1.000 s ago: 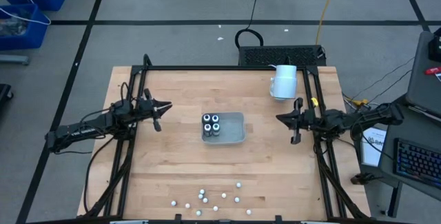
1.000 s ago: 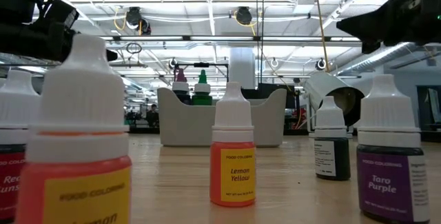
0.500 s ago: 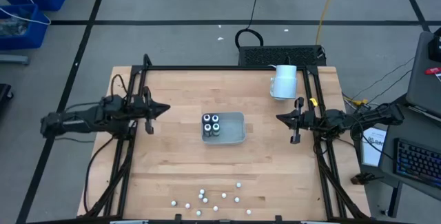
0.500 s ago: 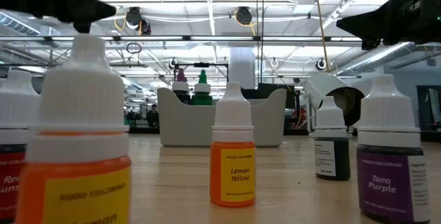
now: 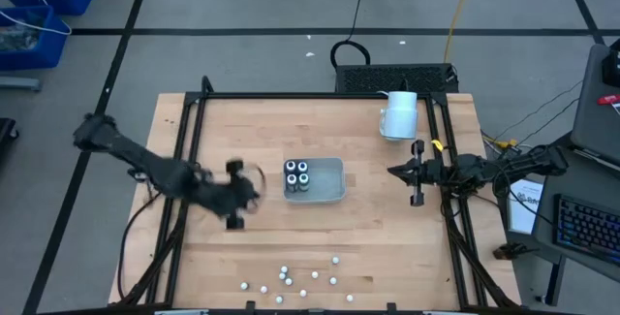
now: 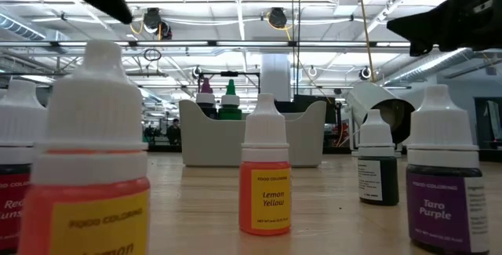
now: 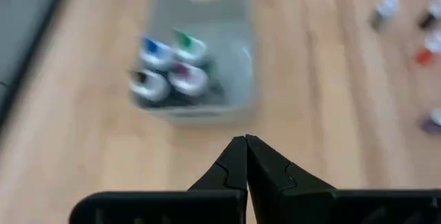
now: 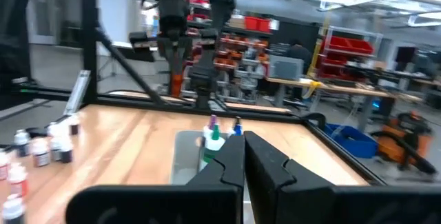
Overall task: Pick & Place food coloring
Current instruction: Put the small purple food coloring bottle into the white bin
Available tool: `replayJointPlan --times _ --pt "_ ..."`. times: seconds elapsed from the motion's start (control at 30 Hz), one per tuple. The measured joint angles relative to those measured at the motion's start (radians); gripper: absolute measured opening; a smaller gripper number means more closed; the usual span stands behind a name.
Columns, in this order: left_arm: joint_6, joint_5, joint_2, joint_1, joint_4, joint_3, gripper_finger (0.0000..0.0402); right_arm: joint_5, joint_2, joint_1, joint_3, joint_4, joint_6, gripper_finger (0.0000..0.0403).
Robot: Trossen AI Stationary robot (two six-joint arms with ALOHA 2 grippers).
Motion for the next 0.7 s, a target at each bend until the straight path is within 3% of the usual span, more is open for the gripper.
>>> replayJointPlan --times 0.23,0.47,0.7 --pt "-0.337 0.022 0.385 -0.223 -0.362 0.342 0.0011 -0.014 0.000 0.000 0.000 0.005 -0.034 0.0000" --pt "-0.543 0.201 0.589 -0.329 -0.386 0.527 0.0072 -0.015 0.000 0.000 0.000 0.001 -0.021 0.0000" --pt "-0.643 0.323 0.679 -0.380 -0.388 0.559 0.0163 -0.015 0.000 0.000 0.000 -0.003 0.029 0.0000"
